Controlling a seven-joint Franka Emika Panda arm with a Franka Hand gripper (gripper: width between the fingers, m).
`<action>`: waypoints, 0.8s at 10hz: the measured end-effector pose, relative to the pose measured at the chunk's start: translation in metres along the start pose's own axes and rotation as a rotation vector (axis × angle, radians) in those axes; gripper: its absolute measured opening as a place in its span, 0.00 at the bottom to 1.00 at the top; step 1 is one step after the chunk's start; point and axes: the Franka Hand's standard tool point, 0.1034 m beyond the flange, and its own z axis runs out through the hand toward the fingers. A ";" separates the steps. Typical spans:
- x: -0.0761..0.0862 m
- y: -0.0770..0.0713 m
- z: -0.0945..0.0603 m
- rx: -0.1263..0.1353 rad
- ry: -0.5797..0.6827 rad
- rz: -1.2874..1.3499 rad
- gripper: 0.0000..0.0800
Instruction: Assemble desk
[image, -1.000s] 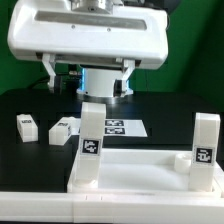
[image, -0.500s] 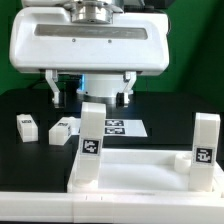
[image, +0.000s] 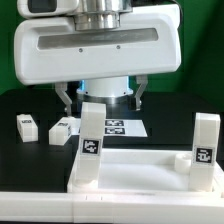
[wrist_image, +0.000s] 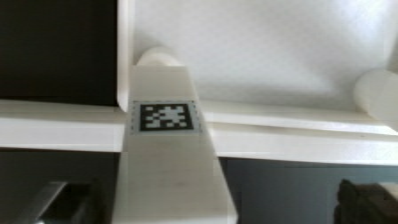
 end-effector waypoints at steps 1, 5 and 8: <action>0.001 0.005 0.001 -0.005 0.006 0.005 0.81; -0.001 0.012 0.002 -0.008 0.006 -0.004 0.81; -0.001 0.014 0.002 -0.010 0.007 -0.007 0.51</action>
Offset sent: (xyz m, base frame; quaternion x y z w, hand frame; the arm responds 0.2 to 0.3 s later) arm 0.0015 -0.0125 -0.0011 -0.0199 0.0138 -0.0204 0.9995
